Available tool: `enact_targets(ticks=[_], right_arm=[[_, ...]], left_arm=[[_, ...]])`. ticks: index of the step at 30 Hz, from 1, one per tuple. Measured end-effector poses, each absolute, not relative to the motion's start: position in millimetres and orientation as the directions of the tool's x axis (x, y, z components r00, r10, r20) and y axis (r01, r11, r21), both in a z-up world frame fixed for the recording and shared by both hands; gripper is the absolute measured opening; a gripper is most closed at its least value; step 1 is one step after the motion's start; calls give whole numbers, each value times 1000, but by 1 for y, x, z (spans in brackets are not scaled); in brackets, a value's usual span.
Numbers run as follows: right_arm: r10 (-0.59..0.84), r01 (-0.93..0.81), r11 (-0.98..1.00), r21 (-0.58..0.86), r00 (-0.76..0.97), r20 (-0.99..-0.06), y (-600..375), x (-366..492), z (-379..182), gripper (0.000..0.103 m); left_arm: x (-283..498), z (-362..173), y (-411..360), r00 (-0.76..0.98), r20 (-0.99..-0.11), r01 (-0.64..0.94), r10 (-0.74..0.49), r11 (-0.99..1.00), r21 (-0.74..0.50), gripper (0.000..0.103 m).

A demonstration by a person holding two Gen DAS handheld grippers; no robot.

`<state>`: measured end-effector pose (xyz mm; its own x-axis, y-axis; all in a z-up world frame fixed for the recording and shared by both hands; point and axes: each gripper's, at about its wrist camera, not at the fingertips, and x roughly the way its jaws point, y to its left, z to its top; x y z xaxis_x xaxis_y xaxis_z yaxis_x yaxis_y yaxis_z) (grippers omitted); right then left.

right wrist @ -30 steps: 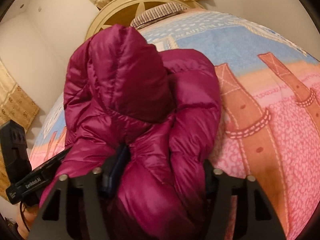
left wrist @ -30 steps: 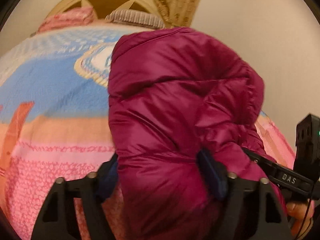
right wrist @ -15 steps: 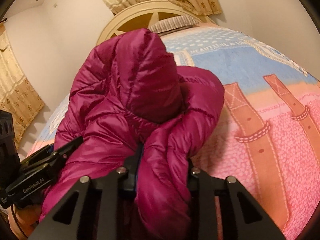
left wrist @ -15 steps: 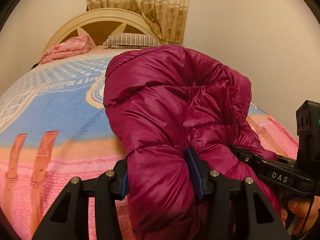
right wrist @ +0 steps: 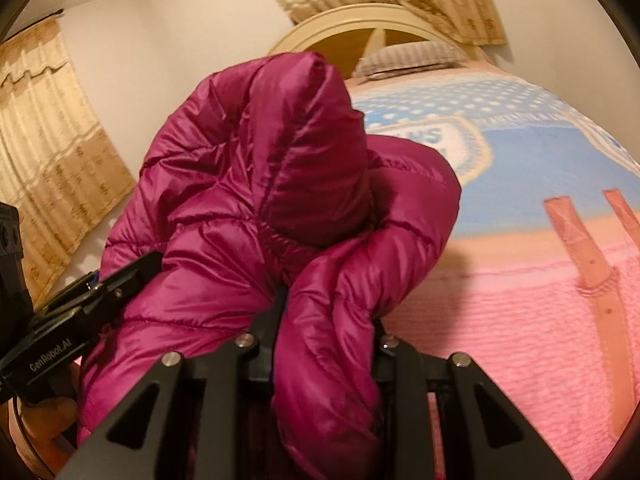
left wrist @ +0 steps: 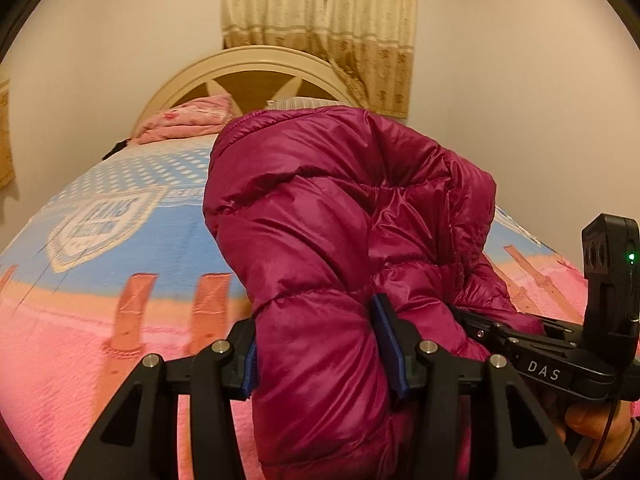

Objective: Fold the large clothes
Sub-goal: 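Carry the bundled jacket with both tools over the pink cover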

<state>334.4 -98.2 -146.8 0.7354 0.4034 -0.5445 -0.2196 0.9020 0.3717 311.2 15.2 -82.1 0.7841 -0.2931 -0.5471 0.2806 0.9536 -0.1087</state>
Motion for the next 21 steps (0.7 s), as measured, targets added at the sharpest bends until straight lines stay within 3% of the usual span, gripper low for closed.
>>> enact_targets(ticks=[21], right_arm=[[519, -390, 855, 342, 646, -560, -49, 343, -144, 28]], left_arm=[[278, -87, 110, 826, -541, 116, -160, 987, -114, 50]])
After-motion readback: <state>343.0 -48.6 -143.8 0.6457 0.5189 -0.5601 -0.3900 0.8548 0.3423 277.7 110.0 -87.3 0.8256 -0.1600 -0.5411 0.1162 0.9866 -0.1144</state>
